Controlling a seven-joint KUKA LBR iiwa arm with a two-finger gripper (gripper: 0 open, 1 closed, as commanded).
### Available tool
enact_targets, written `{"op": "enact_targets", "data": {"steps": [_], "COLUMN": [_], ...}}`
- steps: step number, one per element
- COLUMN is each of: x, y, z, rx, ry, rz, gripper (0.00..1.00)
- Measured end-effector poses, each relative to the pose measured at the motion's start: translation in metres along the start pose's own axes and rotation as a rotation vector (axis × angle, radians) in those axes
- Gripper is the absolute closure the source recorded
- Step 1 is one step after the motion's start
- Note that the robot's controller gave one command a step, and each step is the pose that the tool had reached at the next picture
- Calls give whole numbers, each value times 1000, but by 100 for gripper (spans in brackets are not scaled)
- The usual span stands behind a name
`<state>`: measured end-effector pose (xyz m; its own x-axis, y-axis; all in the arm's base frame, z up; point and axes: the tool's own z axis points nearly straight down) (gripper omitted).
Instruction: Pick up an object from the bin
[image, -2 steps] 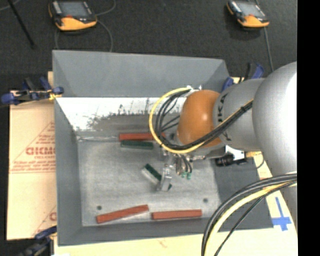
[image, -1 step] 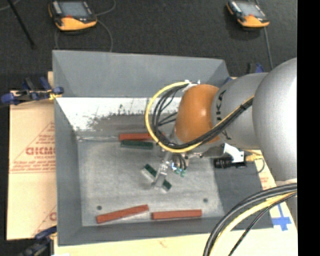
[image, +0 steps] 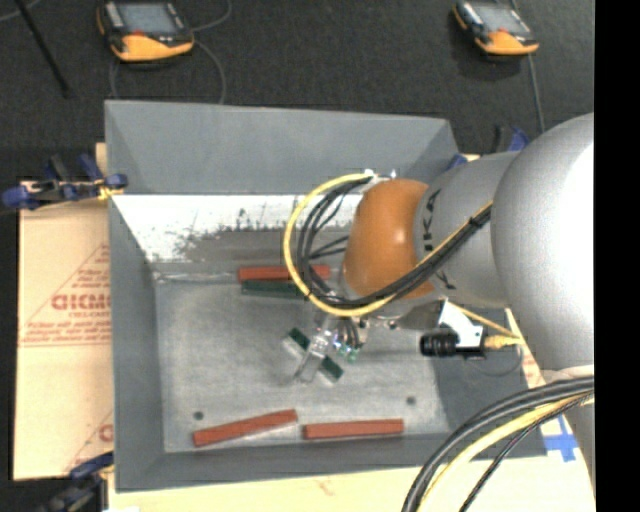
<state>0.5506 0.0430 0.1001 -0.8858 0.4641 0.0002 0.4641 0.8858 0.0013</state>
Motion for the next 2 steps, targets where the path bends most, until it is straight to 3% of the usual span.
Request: {"op": "enact_targets", "data": {"steps": [1,2], "x": [-7,-8], "y": [-11,-12], "z": [31,31], "rx": [2,3], "ry": [1,0], "rz": [293,291], "gripper": [0,0]}}
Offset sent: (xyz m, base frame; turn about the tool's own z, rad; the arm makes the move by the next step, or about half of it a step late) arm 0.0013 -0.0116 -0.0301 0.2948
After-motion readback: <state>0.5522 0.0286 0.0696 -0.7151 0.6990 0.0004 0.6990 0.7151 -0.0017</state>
